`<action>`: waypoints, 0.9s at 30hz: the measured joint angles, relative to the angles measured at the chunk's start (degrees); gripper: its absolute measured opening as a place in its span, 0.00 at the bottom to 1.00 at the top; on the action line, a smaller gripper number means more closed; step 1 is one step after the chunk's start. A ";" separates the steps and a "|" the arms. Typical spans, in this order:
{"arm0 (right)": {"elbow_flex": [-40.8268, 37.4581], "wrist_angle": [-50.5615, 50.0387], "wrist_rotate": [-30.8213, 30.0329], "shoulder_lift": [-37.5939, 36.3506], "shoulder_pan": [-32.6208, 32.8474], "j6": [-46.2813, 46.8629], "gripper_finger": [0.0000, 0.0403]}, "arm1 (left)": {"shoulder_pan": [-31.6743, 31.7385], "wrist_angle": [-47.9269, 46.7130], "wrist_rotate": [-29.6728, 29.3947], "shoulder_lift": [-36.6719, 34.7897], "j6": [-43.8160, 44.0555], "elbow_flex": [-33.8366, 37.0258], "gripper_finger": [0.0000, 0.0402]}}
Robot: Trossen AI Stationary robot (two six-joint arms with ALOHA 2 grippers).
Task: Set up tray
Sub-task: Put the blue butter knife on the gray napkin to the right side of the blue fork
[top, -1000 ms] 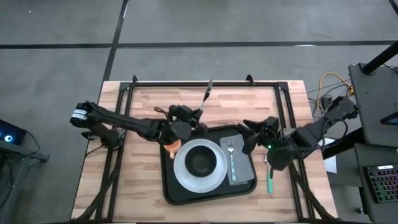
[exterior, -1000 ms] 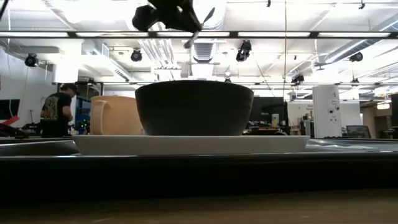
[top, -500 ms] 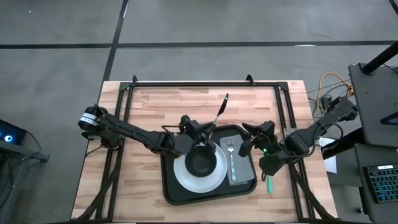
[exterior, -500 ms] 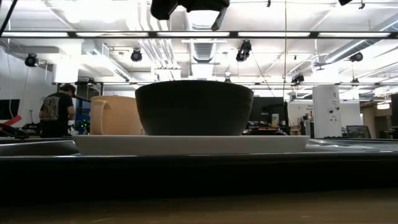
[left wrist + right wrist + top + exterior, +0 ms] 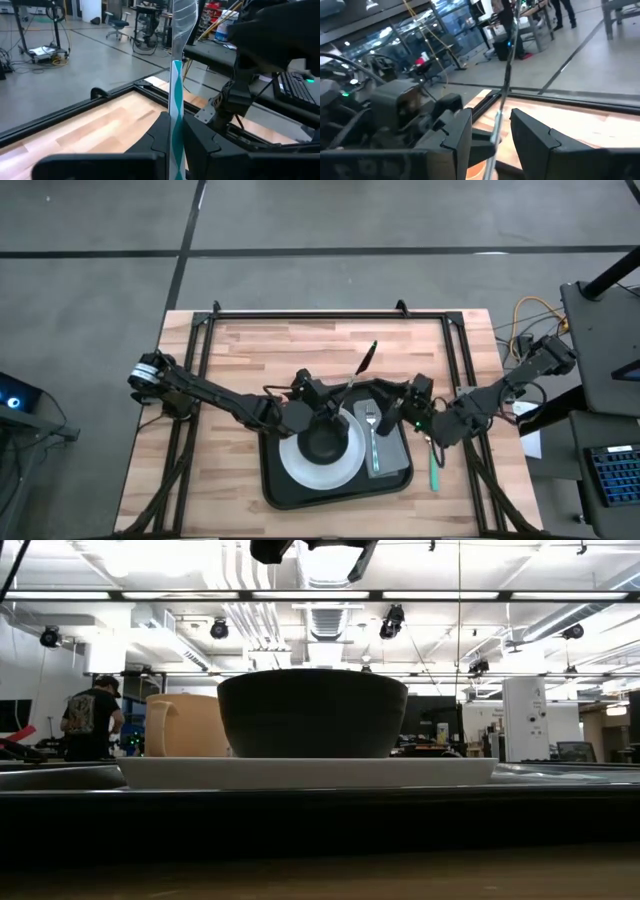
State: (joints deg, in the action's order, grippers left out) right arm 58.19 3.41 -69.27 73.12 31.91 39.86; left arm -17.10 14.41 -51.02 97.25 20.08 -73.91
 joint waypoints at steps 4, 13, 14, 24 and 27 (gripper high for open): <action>-0.25 0.45 6.33 0.33 -2.25 0.15 0.31 | -0.05 0.14 -0.02 0.00 -0.07 0.02 0.03; -0.99 0.30 12.49 2.08 -4.69 -0.86 0.31 | -0.26 1.15 1.56 0.00 -0.10 0.02 0.03; -1.00 0.27 12.48 2.24 -4.82 -1.25 0.31 | -0.34 1.22 2.34 0.00 -0.10 0.02 0.03; -0.83 0.57 12.74 2.65 -5.84 -0.69 0.23 | -1.64 2.04 4.28 0.00 -0.10 0.13 0.03; -0.83 0.70 12.76 2.90 -5.92 -0.66 0.20 | -1.70 2.03 4.71 0.00 -0.10 0.13 0.03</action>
State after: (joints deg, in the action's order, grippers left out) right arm 57.36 4.11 -56.51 76.02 25.99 39.20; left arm -18.80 16.44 -46.30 97.25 19.99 -73.78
